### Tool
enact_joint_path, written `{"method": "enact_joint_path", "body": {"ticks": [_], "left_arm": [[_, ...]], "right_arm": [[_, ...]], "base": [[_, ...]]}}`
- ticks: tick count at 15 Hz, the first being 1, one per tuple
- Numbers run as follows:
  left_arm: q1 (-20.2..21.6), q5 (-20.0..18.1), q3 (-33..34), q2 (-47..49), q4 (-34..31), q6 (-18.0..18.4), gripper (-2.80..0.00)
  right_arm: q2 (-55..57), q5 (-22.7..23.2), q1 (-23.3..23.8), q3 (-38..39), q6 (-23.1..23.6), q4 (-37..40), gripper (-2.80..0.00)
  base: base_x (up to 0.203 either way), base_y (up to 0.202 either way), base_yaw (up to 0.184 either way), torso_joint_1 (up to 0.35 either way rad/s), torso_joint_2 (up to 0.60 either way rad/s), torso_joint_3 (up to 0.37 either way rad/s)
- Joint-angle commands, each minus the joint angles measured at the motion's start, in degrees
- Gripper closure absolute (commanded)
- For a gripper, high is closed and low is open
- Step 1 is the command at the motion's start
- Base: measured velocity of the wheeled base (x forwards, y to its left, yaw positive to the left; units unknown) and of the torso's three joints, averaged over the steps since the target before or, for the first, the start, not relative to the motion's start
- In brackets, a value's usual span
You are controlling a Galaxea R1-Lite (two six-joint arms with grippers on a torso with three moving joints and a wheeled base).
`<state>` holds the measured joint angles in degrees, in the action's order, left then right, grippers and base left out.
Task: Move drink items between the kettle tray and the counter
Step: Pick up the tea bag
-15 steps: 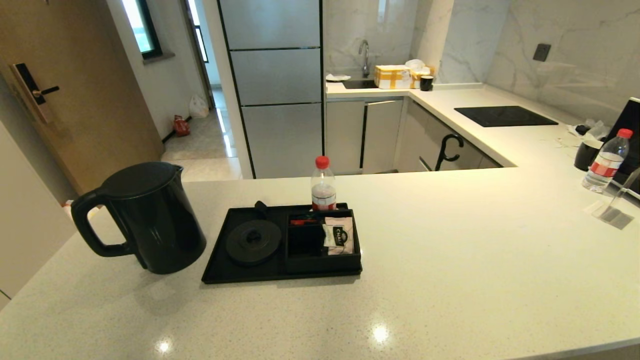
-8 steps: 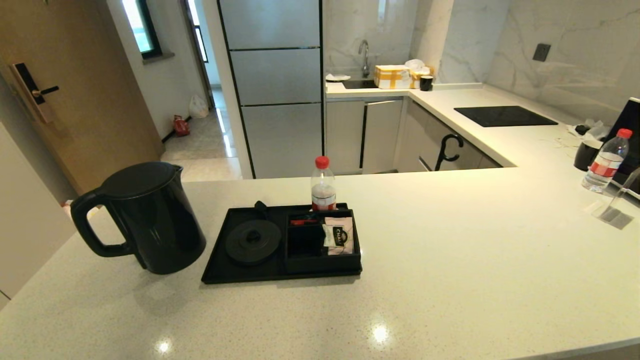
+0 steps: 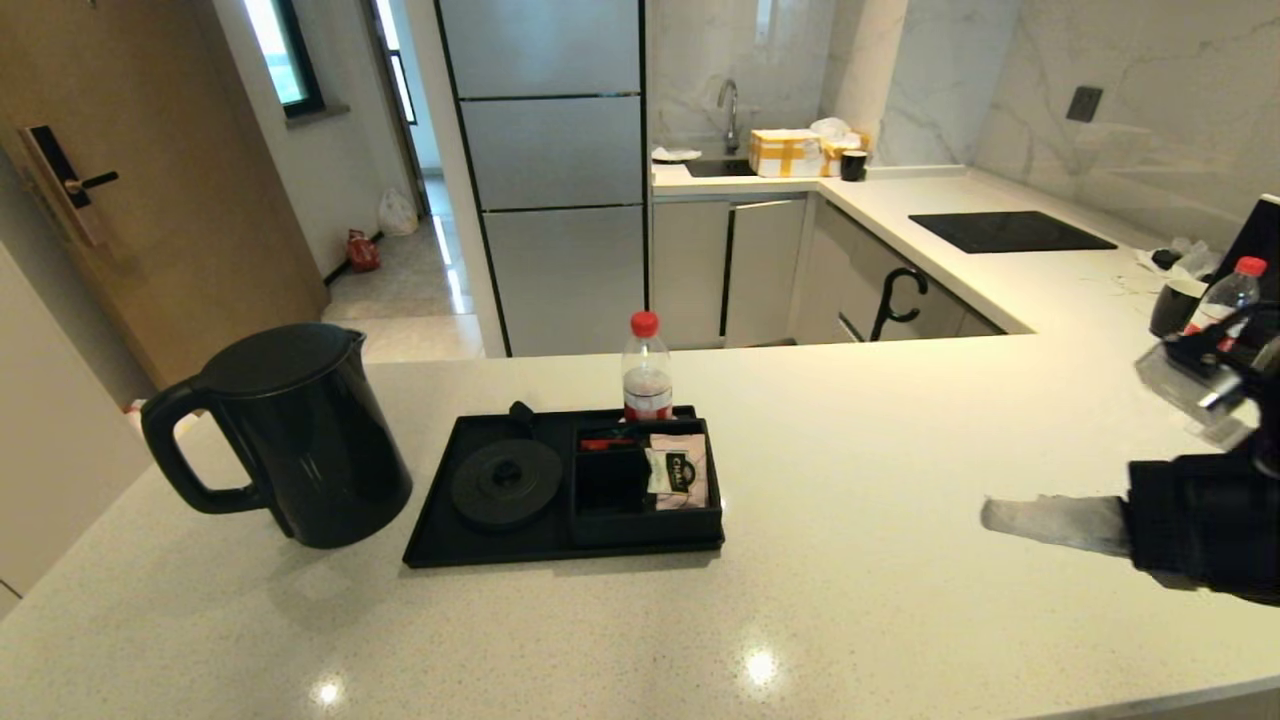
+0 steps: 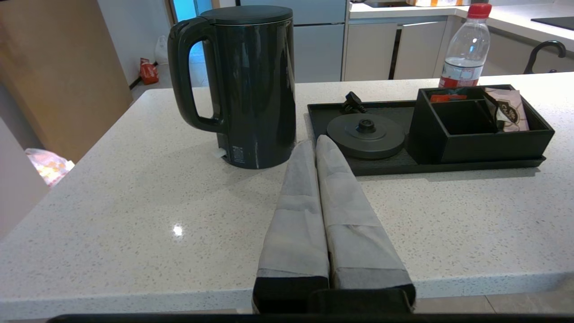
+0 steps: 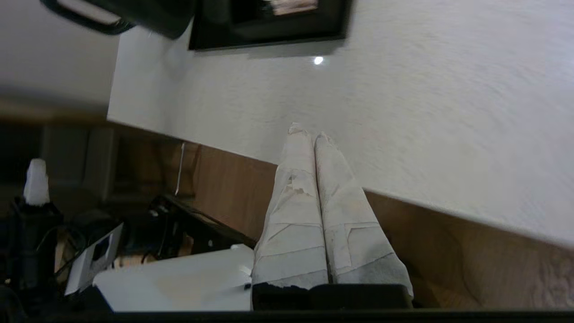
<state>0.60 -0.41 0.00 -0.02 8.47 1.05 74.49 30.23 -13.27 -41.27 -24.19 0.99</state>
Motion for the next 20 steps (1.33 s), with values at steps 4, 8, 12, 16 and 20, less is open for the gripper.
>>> {"method": "enact_joint_path", "body": {"ticks": [4,8,12,16,20], "left_arm": [[0.02,-0.02,2.29,0.02,0.06,0.01,0.0],[0.02,-0.02,2.29,0.02,0.06,0.01,0.0],[0.02,-0.02,2.29,0.02,0.06,0.01,0.0],[0.02,-0.02,2.29,0.02,0.06,0.01,0.0],[0.02,-0.02,2.29,0.02,0.06,0.01,0.0]], "right_arm": [[14.22,-0.46,-6.12,-6.6,-1.22,-4.59,0.0],[18.91,-7.17,-12.23,-11.43,-0.18,-4.53,0.0],[25.69,-16.78,-17.57,-13.93,2.4,-5.81,0.0],[31.11,-20.6,-22.01,-16.52,3.99,-8.9,0.0],[33.44,-21.04,-24.15,-18.95,3.93,-9.86,-2.8]], "base": [[0.0,0.0,0.0,0.0,0.0,0.0],[0.0,0.0,0.0,0.0,0.0,0.0],[0.0,0.0,0.0,0.0,0.0,0.0],[0.0,0.0,0.0,0.0,0.0,0.0],[0.0,0.0,0.0,0.0,0.0,0.0]]}}
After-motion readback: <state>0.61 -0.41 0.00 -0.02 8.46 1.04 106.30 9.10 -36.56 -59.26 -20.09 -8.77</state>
